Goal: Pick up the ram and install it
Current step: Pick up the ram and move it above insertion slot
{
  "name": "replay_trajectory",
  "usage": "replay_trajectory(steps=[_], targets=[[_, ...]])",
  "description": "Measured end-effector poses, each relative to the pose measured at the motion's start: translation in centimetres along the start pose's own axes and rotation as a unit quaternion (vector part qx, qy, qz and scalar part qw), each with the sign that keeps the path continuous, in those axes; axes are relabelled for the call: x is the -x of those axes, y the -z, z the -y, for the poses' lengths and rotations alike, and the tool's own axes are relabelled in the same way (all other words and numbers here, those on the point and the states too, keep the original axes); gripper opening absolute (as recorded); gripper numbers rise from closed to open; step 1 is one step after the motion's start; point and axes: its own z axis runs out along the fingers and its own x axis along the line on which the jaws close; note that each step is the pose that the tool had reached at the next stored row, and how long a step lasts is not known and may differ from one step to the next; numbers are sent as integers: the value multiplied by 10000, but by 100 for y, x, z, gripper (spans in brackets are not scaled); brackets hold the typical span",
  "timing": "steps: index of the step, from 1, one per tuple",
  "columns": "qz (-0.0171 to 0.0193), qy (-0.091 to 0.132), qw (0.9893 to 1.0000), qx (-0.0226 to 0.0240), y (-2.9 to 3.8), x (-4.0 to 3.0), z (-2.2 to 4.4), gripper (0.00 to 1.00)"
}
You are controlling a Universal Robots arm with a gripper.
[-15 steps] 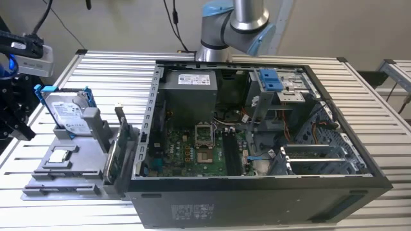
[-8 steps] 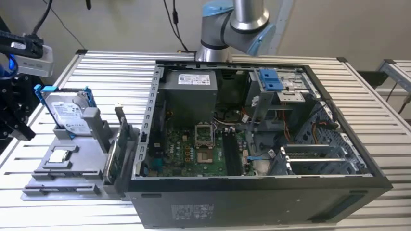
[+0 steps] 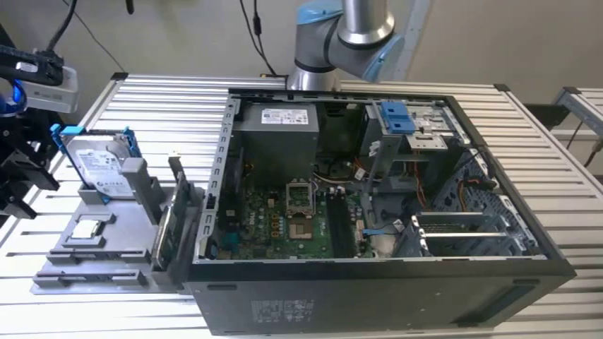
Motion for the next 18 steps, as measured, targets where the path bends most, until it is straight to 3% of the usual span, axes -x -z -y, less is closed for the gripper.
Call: replay_trajectory(steps=[1, 2, 4, 18], targets=[[0, 0, 10000, 0, 0, 0, 0, 42], [0, 0, 10000, 0, 0, 0, 0, 48], [-2, 0, 10000, -2, -18, -2, 0, 48], [-8, 36, 10000, 1, -263, -94, 19, 48]])
